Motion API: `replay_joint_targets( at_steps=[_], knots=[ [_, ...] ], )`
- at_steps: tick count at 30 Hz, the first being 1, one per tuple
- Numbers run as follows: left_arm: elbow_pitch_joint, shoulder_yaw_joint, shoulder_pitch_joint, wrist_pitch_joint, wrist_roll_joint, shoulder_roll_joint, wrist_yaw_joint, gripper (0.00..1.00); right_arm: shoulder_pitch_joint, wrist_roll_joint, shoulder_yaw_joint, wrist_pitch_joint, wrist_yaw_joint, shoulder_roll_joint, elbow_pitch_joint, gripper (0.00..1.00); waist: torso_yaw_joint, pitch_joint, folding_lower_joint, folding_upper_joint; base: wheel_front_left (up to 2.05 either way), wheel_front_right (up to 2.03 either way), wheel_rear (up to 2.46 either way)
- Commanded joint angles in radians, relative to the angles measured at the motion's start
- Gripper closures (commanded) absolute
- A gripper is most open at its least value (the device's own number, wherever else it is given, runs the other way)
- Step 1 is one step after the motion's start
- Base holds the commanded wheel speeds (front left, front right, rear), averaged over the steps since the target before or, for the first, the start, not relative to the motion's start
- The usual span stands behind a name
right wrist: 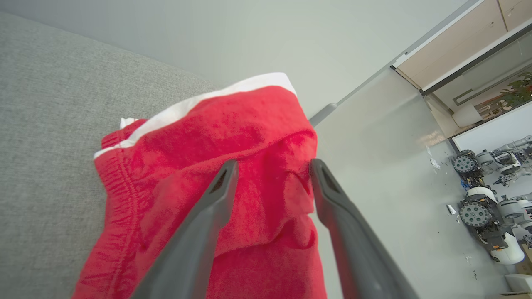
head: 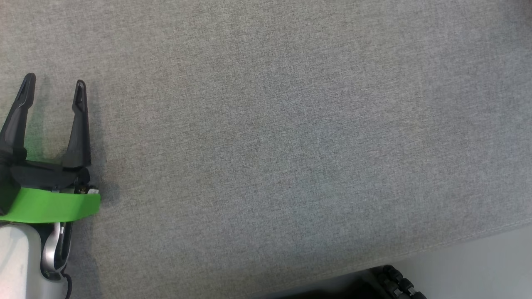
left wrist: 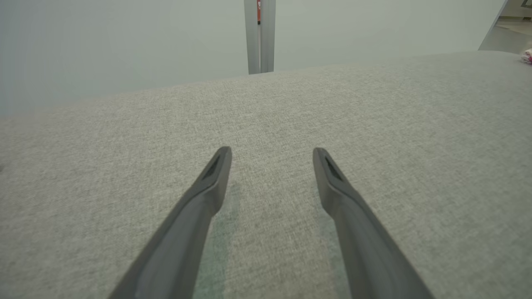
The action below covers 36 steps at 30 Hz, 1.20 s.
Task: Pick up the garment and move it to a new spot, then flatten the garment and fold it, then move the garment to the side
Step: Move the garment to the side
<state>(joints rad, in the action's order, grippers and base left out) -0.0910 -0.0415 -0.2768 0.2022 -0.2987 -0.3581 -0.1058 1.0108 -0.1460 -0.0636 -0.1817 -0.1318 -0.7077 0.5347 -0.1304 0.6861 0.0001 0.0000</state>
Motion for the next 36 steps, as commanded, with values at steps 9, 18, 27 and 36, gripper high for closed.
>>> replay_joint_targets(
  at_steps=[9, 18, 27, 36],
  knots=[
    [0.038, -0.009, 0.02, 0.013, -0.011, 0.012, 0.015, 0.0, 0.016, 0.068, 0.01, 0.087, 0.002, 0.052, -0.038, 0.0, 0.006, -0.075, -0.0001, 0.0, 0.0, 0.0, 0.0],
    [0.104, -0.005, 0.068, 0.033, -0.027, 0.042, 0.038, 0.0, -0.05, 0.075, -0.068, 0.163, 0.002, 0.141, -0.148, 0.0, 0.044, -0.217, -0.0001, 0.0, 0.0, 0.0, 0.0],
    [0.162, 0.016, 0.141, 0.052, -0.048, 0.075, 0.065, 0.0, -0.177, 0.034, -0.091, 0.248, 0.002, 0.3, -0.205, 0.0, 0.075, -0.36, -0.0001, 0.0, 0.0, 0.0, 0.0],
    [0.198, 0.01, 0.201, 0.059, -0.044, 0.106, 0.078, 0.0, -0.36, 0.011, -0.079, 0.343, 0.002, 0.433, -0.178, 0.0, 0.094, -0.471, -0.0001, 0.0, 0.0, 0.0, 0.0]
  ],
)
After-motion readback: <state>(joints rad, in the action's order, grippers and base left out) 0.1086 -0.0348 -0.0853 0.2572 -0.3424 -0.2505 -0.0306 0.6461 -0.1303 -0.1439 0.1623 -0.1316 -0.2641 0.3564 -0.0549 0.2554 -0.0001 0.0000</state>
